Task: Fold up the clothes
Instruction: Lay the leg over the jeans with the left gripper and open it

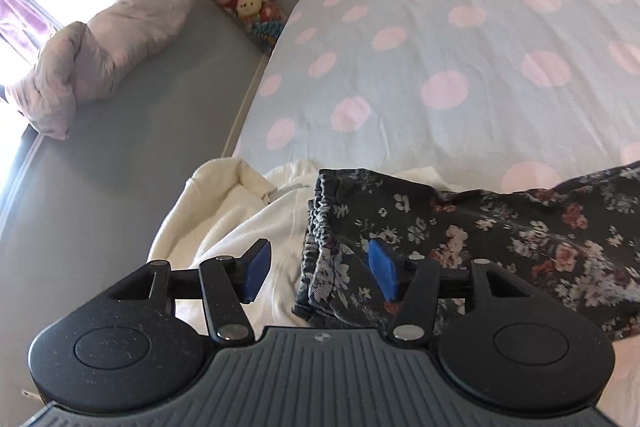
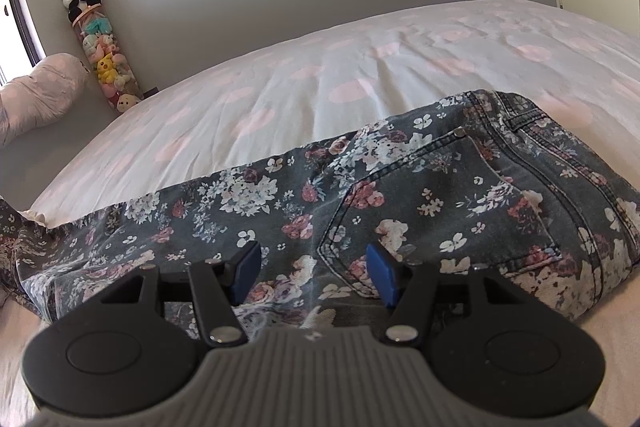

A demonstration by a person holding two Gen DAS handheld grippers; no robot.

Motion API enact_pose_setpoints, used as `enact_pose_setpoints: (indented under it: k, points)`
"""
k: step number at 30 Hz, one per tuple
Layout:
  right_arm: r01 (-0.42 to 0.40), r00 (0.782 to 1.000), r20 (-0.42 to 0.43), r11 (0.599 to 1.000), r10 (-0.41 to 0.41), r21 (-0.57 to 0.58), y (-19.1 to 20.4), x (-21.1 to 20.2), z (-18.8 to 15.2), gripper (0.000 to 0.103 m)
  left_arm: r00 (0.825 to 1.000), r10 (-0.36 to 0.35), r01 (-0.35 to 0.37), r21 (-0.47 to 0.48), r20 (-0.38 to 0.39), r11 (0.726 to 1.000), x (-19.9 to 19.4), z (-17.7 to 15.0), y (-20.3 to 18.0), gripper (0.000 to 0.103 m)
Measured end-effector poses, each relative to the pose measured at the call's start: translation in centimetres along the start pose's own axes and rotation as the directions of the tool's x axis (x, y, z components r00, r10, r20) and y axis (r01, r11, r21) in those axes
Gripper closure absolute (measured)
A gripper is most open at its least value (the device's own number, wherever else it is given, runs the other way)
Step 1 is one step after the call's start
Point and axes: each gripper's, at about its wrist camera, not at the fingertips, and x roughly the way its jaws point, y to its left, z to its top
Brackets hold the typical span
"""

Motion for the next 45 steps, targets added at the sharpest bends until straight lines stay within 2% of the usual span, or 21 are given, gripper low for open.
enact_pose_setpoints:
  k: [4, 8, 11, 15, 20, 21, 23, 25, 28, 32, 36, 38, 39, 42, 45]
  points:
    - [-0.003, 1.0, 0.013, 1.0, 0.003, 0.001, 0.4, -1.4, 0.0, 0.041, 0.994, -0.104, 0.104, 0.034, 0.013, 0.994, -2.4, -1.9, -2.1, 0.051]
    - [0.009, 1.0, 0.005, 1.0, -0.009, 0.012, 1.0, -3.1, -0.2, 0.042, 0.979, -0.206, 0.205, 0.073, 0.008, 0.976, -4.4, -4.5, -5.0, 0.051]
    - [0.003, 1.0, -0.012, 1.0, -0.003, 0.007, 2.0, -4.6, -0.6, 0.042, 0.96, -0.28, 0.279, 0.101, 0.001, 0.955, -5.9, -6.4, -7.3, 0.051]
    - [0.006, 0.999, -0.036, 0.999, -0.008, -0.051, 3.6, -6.6, -1.6, 0.042, 0.926, -0.377, 0.375, 0.138, -0.012, 0.917, -7.8, -9.0, -10.2, 0.051]
    - [0.005, 0.993, -0.114, 0.999, -0.01, -0.047, 4.9, -8.5, -4.0, 0.043, 0.9, -0.435, 0.434, 0.144, -0.027, 0.889, -8.5, -12.0, -11.4, 0.051]
    - [0.008, 0.991, -0.132, 0.999, -0.015, -0.053, 5.3, -8.5, -4.7, 0.043, 0.897, -0.441, 0.44, 0.142, -0.028, 0.886, -8.4, -12.4, -11.4, 0.051]
    - [0.018, 0.985, -0.171, 0.996, -0.032, -0.085, 6.1, -8.0, -5.8, 0.051, 0.891, -0.453, 0.452, 0.133, -0.029, 0.882, -8.3, -13.1, -11.5, 0.051]
    - [0.032, 0.98, -0.191, 0.994, -0.052, -0.109, 6.7, -7.1, -6.5, 0.063, 0.885, -0.465, 0.465, 0.113, -0.026, 0.878, -8.1, -13.6, -11.6, 0.051]
    - [0.08, 0.979, -0.175, 0.988, -0.103, -0.131, 7.3, -5.9, -6.7, 0.063, 0.873, -0.488, 0.487, 0.095, -0.006, 0.868, -7.8, -14.1, -11.8, 0.051]
    - [0.087, 0.977, -0.181, 0.989, -0.109, -0.123, 7.2, -4.6, -6.8, 0.065, 0.857, -0.514, 0.502, 0.151, 0.048, 0.851, -7.6, -14.1, -13.4, 0.051]
    - [0.079, 0.986, -0.134, 0.989, -0.095, -0.123, 7.2, -4.8, -6.4, 0.072, 0.843, -0.534, 0.509, 0.226, 0.067, 0.831, -6.7, -13.2, -15.9, 0.05]
    - [0.074, 0.991, -0.099, 0.989, -0.087, -0.128, 7.1, -5.2, -6.1, 0.08, 0.843, -0.534, 0.505, 0.24, 0.07, 0.829, -6.1, -12.7, -17.1, 0.05]
    - [0.084, 0.992, -0.079, 0.988, -0.095, -0.131, 7.1, -5.5, -5.9, 0.093, 0.842, -0.534, 0.504, 0.246, 0.072, 0.828, -5.8, -12.4, -17.7, 0.05]
    - [0.059, 0.998, -0.014, 0.994, -0.06, -0.096, 6.6, -7.3, -5.2, 0.096, 0.833, -0.545, 0.509, 0.256, 0.092, 0.821, -5.4, -11.5, -18.9, 0.05]
    - [0.07, 0.998, 0.018, 0.987, -0.068, -0.145, 7.0, -8.1, -5.1, 0.096, 0.829, -0.548, 0.506, 0.27, 0.11, 0.819, -5.1, -10.7, -20.0, 0.05]
